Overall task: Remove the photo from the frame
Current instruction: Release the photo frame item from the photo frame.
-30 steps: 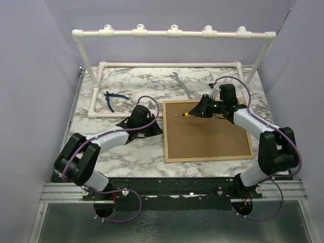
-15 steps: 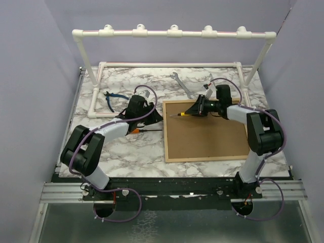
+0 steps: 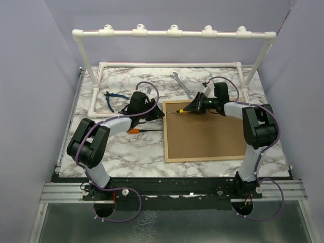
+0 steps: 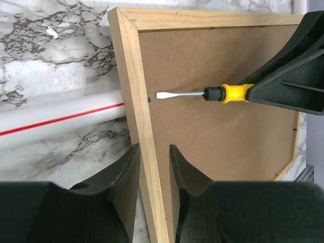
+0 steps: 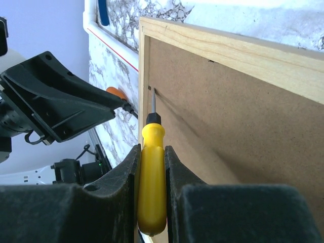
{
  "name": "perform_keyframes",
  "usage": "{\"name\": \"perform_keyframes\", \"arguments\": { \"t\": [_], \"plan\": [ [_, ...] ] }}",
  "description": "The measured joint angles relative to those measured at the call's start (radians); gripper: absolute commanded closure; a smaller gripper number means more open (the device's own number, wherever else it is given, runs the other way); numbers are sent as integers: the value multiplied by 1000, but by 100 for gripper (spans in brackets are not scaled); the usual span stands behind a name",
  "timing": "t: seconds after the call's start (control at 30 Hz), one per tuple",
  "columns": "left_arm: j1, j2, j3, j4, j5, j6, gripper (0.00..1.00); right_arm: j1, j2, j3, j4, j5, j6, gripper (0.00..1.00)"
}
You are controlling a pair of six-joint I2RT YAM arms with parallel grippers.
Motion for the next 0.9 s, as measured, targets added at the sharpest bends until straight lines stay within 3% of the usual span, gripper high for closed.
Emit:
{"name": "perform_keyframes", "arguments": {
  "t": [0.37, 0.7, 0.9],
  "plan": [
    [3, 79, 48, 21, 24, 0, 71, 0, 22, 29, -4, -1, 16, 100],
    [4, 111, 55, 23, 24, -1, 78, 2, 37, 49, -36, -8, 30, 99],
    [5, 123, 66, 23, 25, -1, 87, 2, 37, 49, -46, -9, 30, 99]
  ]
}}
